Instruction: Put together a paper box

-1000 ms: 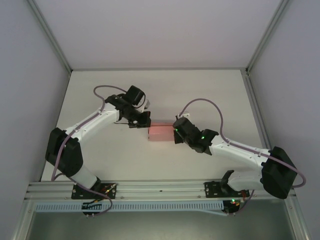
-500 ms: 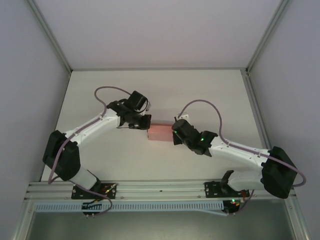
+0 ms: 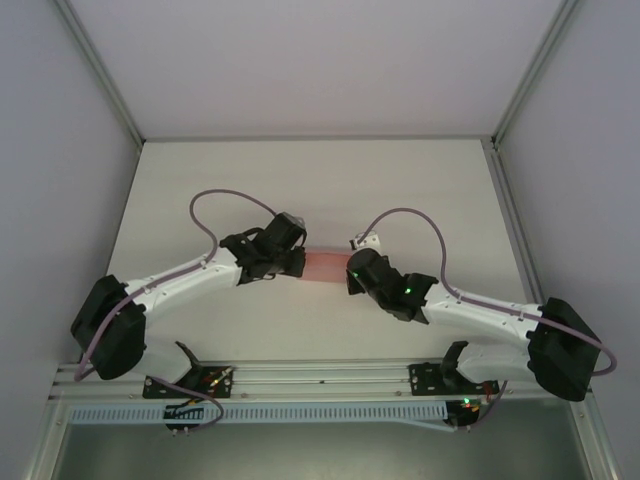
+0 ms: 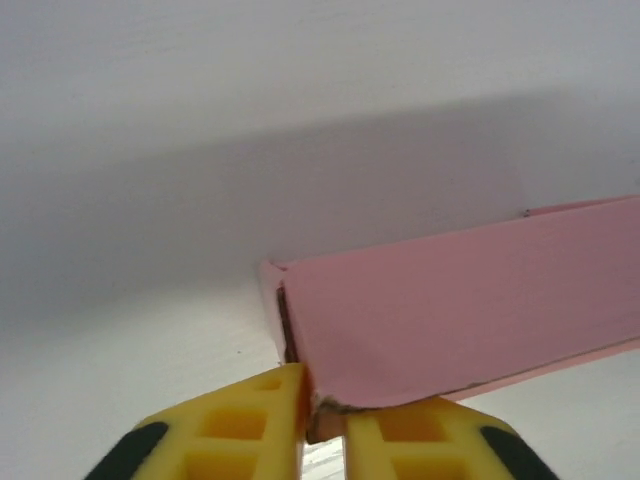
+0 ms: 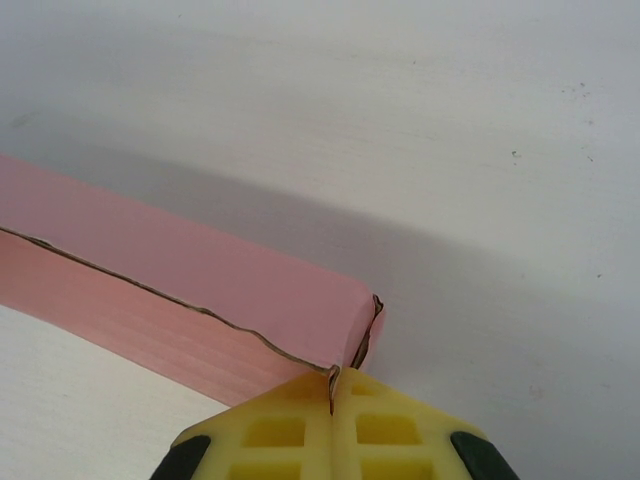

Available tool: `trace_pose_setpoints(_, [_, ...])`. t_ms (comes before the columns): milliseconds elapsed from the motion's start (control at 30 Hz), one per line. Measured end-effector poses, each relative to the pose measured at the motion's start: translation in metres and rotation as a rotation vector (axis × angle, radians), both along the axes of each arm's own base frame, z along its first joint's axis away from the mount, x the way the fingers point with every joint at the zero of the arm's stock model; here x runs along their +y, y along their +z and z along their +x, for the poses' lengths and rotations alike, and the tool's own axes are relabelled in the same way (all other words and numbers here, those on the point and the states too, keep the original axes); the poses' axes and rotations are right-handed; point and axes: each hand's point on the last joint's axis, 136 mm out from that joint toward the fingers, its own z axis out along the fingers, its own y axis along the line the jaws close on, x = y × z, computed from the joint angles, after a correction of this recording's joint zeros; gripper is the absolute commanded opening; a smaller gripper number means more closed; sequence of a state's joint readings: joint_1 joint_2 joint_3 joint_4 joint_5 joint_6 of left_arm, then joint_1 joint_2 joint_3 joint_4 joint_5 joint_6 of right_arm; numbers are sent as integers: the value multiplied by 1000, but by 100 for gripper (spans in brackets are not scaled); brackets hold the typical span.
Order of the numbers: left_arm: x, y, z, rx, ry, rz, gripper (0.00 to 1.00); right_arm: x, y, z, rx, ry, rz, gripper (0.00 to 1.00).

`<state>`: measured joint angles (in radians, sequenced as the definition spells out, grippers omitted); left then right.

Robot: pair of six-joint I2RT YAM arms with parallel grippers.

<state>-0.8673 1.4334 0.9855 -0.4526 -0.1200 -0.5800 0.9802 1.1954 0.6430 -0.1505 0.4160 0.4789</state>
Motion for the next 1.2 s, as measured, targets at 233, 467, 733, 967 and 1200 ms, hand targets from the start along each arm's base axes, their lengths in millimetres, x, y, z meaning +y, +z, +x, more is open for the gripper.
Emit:
trace_pose_setpoints(233, [-14,9,-15,42,-63,-29,78,3,1,-1,1,11,-8,0])
trace_pose_setpoints(467, [1,6,-24,104,-38,8,89,5,1,-1,2,16,-10,2])
trace_pose_setpoints(733, [5,20,-14,69,-12,-35,52,7,1,0,4,16,-14,4])
trace_pose_setpoints(967, [8,18,-6,42,-6,-17,5,5,1,1,9,9,-31,5])
trace_pose_setpoints(1200, [13,9,-3,25,0,11,0,5,0,-1,22,9,-30,20])
